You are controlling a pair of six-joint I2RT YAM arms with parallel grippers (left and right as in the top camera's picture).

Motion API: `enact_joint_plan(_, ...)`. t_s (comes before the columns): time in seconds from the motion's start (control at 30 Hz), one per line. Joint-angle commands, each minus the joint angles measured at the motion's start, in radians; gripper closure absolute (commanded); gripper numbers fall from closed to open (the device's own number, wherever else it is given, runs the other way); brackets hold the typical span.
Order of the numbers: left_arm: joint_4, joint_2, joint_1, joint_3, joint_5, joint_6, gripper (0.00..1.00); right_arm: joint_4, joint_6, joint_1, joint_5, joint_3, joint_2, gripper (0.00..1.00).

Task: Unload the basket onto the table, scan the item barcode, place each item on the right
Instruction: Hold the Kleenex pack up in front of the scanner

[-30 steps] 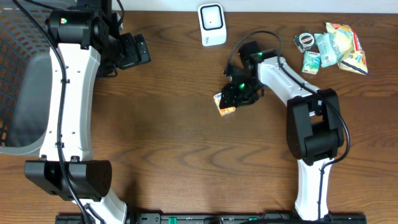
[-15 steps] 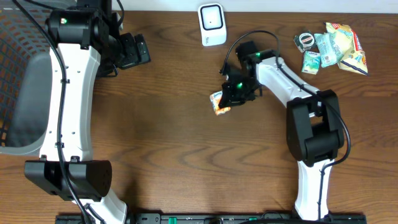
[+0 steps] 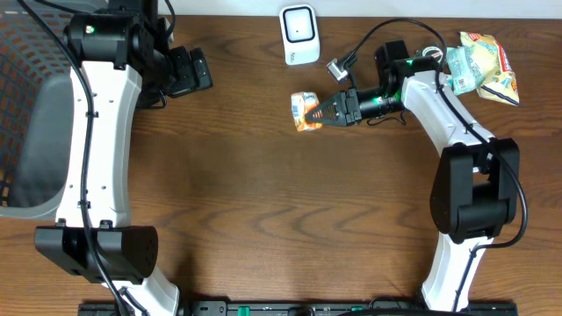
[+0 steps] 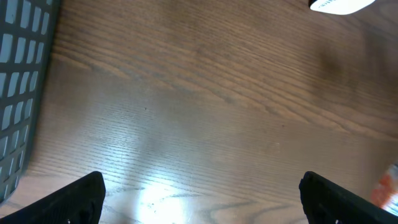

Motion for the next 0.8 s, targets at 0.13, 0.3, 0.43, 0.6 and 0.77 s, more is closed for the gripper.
enact_joint_plan(0.13, -0.003, 0.005, 0.006, 0.003, -0.013, 0.006, 0.02, 0.008, -0.055, -0.002, -0.146, 0.013, -0.016, 0.99)
enact_joint_plan(0.3, -0.003, 0.005, 0.006, 0.003, -0.013, 0.006, 0.02, 0.025, -0.055, 0.002, -0.023, 0.013, -0.016, 0.99)
enact_joint_plan(0.43, -0.003, 0.005, 0.006, 0.003, -0.013, 0.006, 0.02, 0.090, 0.068, 0.049, 0.381, 0.013, -0.016, 0.99)
enact_joint_plan(0.6, -0.003, 0.005, 0.006, 0.003, -0.013, 0.006, 0.02, 0.263, 0.282, 0.148, 1.167, 0.013, -0.016, 0.99)
enact_joint_plan(0.77, -0.003, 0.005, 0.006, 0.003, -0.013, 0.006, 0.02, 0.530, 0.207, 0.222, 1.588, 0.020, -0.016, 0.99)
